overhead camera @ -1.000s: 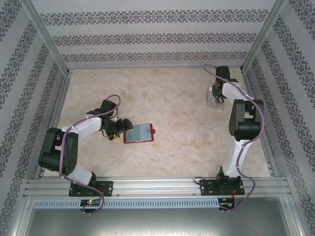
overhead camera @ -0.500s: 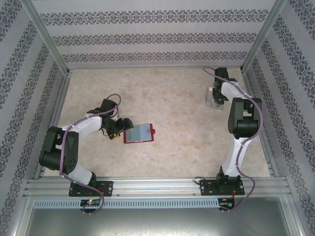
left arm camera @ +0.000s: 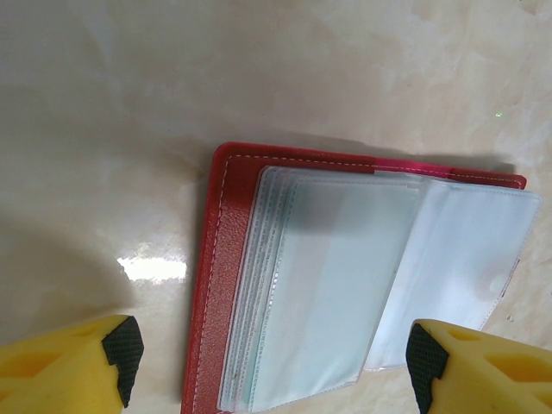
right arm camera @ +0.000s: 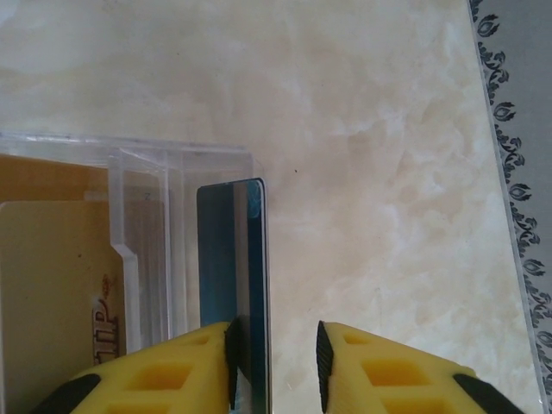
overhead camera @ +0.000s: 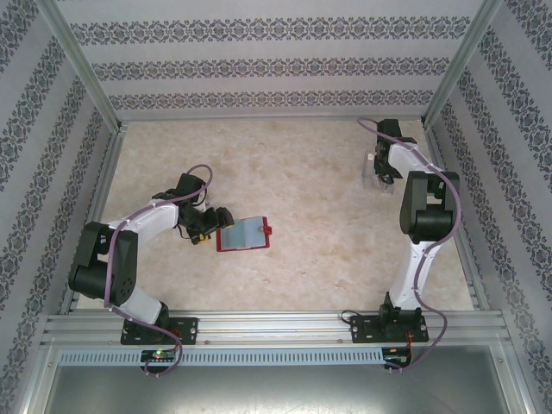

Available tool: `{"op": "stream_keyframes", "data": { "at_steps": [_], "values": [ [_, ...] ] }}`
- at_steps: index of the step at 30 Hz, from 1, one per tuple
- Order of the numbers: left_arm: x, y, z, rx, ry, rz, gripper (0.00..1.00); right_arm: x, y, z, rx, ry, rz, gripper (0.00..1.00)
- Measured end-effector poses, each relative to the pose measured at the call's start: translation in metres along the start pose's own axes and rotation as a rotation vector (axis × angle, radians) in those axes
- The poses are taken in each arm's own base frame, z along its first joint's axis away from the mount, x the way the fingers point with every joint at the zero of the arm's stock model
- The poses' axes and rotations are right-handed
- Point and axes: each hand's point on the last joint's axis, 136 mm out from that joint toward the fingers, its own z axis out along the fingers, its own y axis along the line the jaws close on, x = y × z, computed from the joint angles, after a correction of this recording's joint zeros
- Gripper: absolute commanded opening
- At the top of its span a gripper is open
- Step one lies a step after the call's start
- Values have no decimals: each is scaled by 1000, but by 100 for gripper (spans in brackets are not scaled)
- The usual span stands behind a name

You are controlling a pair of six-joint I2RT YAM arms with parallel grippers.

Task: Put the credit cards into the card holder

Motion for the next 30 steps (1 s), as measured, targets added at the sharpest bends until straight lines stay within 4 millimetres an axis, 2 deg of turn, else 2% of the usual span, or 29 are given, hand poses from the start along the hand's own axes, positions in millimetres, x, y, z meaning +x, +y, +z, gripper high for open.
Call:
{"op": "stream_keyframes", "data": {
  "at_steps": [5, 25, 30],
  "values": [
    [0, 0, 0, 0, 0, 0, 82, 1, -2, 0, 13, 5, -3, 27],
    [0, 0, 0, 0, 0, 0, 82, 4, -11, -3, 56, 14, -9, 26],
    [0, 0, 0, 0, 0, 0, 82, 1, -14, -8, 63, 6, -6, 20]
  ]
}}
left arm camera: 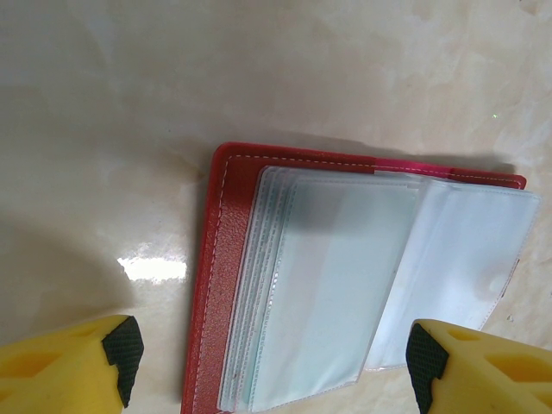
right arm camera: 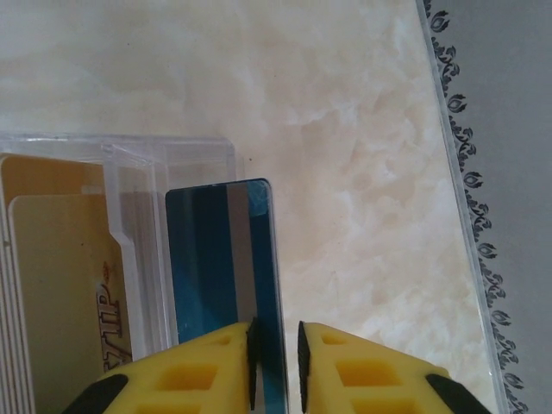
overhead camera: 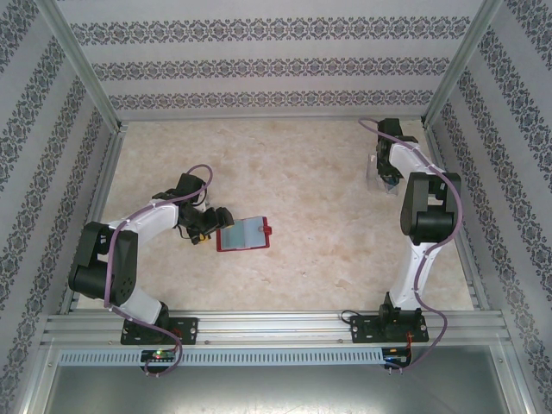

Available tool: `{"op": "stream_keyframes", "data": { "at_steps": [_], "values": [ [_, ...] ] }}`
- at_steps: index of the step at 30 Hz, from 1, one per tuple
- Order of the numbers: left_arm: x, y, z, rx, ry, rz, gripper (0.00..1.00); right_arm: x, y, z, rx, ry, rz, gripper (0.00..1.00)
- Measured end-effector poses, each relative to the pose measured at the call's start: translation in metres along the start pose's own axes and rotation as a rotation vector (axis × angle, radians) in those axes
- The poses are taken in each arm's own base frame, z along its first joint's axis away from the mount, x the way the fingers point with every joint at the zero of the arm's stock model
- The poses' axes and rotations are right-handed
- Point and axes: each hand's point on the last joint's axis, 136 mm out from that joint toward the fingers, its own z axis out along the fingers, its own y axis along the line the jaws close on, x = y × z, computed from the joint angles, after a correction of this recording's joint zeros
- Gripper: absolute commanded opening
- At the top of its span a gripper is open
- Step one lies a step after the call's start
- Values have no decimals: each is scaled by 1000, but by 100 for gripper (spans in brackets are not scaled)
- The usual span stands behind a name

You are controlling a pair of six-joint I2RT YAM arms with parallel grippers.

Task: Put the credit cards into the card holder

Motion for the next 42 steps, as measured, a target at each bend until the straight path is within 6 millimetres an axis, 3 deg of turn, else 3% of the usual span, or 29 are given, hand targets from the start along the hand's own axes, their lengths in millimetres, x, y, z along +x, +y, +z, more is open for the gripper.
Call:
{"op": "stream_keyframes", "data": {
  "at_steps": [26, 37, 42],
  "values": [
    [0, 0, 0, 0, 0, 0, 82, 1, -4, -3, 16, 9, -6, 16],
    [0, 0, 0, 0, 0, 0, 82, -7, -10, -16, 14, -16, 5, 2],
    [0, 0, 0, 0, 0, 0, 82, -6, -10, -16, 14, -14, 1, 0]
  ]
}}
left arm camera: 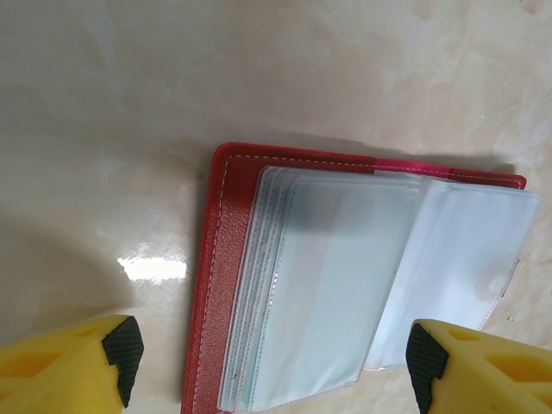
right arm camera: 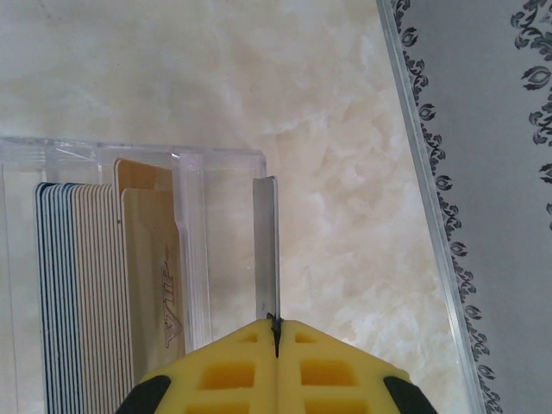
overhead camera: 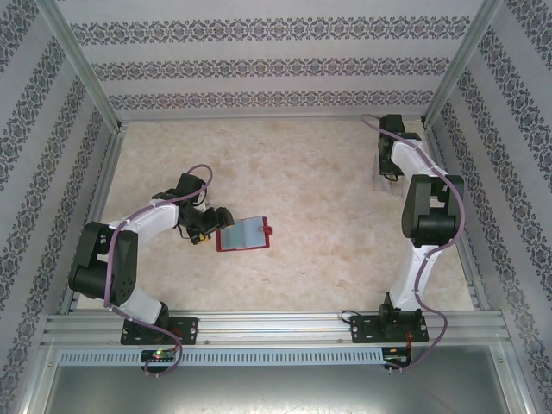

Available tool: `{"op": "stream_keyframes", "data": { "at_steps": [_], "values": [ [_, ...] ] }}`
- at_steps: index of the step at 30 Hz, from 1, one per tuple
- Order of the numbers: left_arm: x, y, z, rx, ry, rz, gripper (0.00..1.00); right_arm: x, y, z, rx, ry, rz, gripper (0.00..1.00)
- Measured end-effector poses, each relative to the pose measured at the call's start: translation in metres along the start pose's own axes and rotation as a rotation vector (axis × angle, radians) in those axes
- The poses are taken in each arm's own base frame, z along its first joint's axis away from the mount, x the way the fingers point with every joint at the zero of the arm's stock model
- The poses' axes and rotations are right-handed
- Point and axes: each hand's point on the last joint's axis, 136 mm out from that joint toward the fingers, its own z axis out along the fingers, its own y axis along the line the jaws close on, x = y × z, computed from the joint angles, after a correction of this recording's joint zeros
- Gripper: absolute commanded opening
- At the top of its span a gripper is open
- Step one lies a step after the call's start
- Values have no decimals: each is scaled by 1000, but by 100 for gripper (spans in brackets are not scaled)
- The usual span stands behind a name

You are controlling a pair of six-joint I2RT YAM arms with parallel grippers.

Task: Put the credit cards into the card holder

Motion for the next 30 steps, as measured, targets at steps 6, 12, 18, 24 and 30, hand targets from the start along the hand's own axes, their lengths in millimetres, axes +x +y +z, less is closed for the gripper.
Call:
{"op": "stream_keyframes", "data": {
  "at_steps": [6, 12, 18, 24, 30],
  "values": [
    [0, 0, 0, 0, 0, 0, 82, 1, 2, -1, -12, 3, 2, 0],
    [0, -1, -1, 2, -3, 2, 82, -5, 3, -13, -55, -22, 20, 0],
    [0, 0, -1, 1, -1, 1, 82, -6, -1, -12, -65, -18, 43, 20],
    [0, 0, -1, 1, -1, 1, 82, -3, 1, -7, -76, -2, 59, 23],
    [0, 0, -1, 1, -1, 1, 82, 1, 4, -1, -109, 19, 81, 23]
  ]
}}
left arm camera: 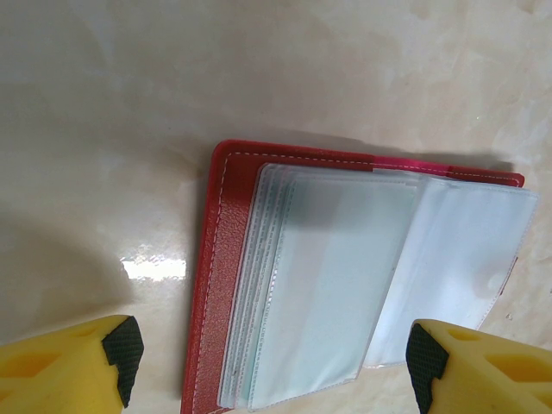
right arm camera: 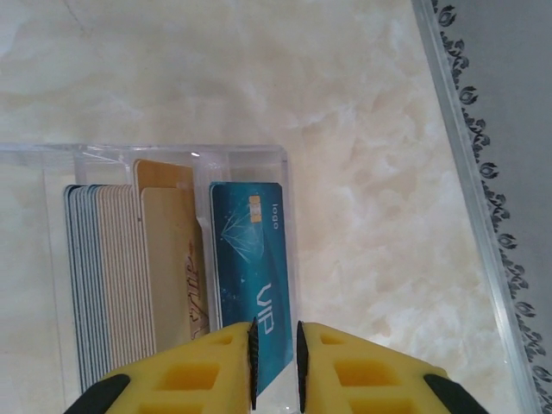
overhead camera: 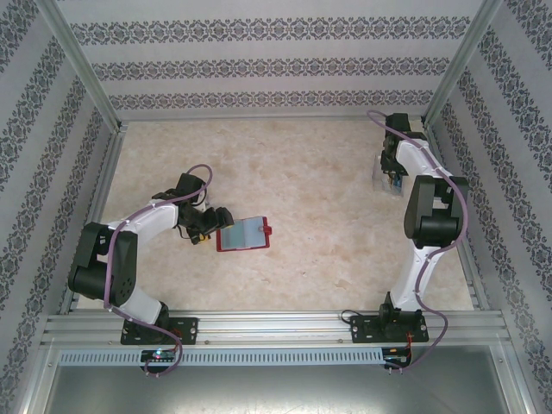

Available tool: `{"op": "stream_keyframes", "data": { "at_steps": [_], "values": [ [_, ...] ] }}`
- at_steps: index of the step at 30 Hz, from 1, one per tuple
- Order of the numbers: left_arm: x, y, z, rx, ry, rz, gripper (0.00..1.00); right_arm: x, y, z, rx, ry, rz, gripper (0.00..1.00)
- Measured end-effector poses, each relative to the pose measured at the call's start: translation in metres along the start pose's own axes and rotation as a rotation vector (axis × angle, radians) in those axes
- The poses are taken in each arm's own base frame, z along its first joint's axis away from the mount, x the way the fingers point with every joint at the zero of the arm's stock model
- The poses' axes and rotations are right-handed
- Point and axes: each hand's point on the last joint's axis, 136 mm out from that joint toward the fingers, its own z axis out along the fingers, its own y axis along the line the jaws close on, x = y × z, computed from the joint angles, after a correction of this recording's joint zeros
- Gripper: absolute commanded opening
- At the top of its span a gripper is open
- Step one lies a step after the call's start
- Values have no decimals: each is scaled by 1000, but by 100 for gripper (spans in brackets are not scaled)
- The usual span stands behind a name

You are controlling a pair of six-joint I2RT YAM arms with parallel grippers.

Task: Put the credit cards into the card holder

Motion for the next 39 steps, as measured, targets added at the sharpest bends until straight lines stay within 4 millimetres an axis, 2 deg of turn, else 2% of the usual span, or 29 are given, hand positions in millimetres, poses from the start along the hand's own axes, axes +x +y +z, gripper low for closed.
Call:
{"op": "stream_keyframes", "data": {
  "at_steps": [13, 16, 24, 39],
  "values": [
    [0, 0, 0, 0, 0, 3, 82, 1, -6, 6, -60, 23, 73, 38],
    [0, 0, 0, 0, 0, 3, 82, 2, -3, 6, -89, 28, 80, 39],
    [-2, -2, -2, 1, -1, 4, 82, 3, 14, 4, -240, 40, 150, 52],
    [-7, -8, -6, 8, -12, 10, 82, 2, 38, -7, -291, 31, 119, 55]
  ]
}}
